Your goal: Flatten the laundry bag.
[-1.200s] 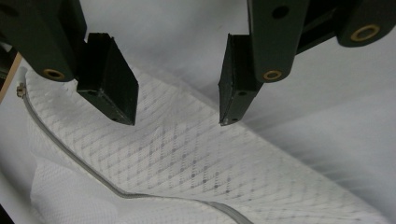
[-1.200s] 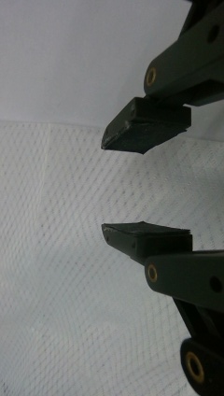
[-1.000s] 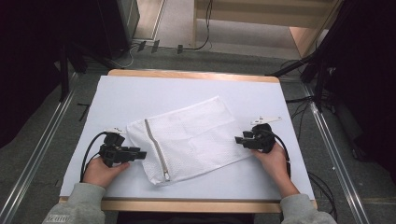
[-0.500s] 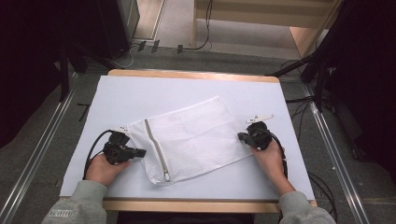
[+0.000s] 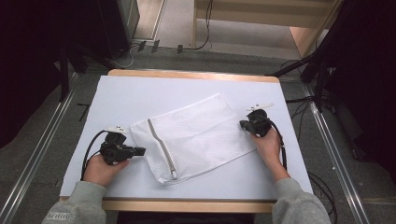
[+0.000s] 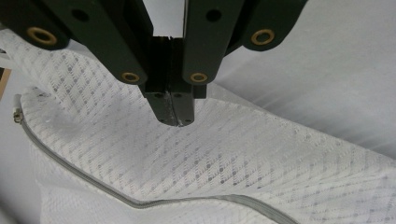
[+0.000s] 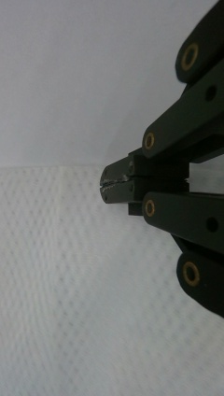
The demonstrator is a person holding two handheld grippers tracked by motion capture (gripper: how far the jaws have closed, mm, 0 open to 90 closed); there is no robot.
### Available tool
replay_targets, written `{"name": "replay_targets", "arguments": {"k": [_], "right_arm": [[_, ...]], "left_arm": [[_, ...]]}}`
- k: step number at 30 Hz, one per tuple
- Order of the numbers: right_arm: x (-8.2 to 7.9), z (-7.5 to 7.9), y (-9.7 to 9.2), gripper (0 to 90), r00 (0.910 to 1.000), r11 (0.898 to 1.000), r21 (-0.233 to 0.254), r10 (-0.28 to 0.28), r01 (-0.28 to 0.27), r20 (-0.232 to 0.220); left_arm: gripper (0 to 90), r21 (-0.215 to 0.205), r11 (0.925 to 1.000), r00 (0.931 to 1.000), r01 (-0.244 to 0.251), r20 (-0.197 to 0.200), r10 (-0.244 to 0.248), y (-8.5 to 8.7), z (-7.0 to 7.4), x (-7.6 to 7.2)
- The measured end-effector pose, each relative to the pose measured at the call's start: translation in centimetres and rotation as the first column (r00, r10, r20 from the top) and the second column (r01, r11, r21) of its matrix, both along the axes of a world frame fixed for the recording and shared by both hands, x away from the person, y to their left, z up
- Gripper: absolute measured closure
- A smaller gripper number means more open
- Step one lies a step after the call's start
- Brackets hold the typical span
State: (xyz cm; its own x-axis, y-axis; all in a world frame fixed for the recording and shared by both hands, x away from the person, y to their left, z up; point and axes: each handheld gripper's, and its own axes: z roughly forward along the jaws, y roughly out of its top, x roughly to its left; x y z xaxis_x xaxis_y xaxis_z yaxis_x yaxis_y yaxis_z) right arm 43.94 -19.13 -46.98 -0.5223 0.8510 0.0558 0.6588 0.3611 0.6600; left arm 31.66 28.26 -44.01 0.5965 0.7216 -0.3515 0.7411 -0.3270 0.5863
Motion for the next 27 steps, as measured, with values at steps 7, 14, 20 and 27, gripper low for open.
{"name": "replay_targets", "arguments": {"k": [7, 14, 20, 27], "right_arm": [[1.2, 0.2, 0.4, 90.0, 0.9998, 0.999, 0.045, -0.006, 0.007, -0.018], [-2.4, 1.2, -0.8, 80.8, 0.9998, 0.997, 0.080, 0.015, -0.016, 0.015], [-5.1, 1.1, -2.0, 71.5, 0.9998, 0.997, 0.076, 0.019, -0.019, -0.001], [-7.6, 0.4, -3.1, 64.4, 0.9998, 0.998, 0.056, -0.001, 0.002, -0.020]], "left_arm": [[77.8, -0.002, 0.9999, 0.9992, -0.010, 0.039, 0.010, 0.7, 0.4, 0.9], [65.8, 0.012, 0.9984, 0.9963, -0.056, 0.065, 0.055, 2.0, 1.6, 5.2], [60.0, 0.060, 0.9960, 0.9955, -0.067, 0.072, 0.062, 2.2, 1.3, 8.2], [58.2, 0.072, 0.9954, 0.9959, -0.064, 0.069, 0.059, 2.0, 0.7, 10.6]]}}
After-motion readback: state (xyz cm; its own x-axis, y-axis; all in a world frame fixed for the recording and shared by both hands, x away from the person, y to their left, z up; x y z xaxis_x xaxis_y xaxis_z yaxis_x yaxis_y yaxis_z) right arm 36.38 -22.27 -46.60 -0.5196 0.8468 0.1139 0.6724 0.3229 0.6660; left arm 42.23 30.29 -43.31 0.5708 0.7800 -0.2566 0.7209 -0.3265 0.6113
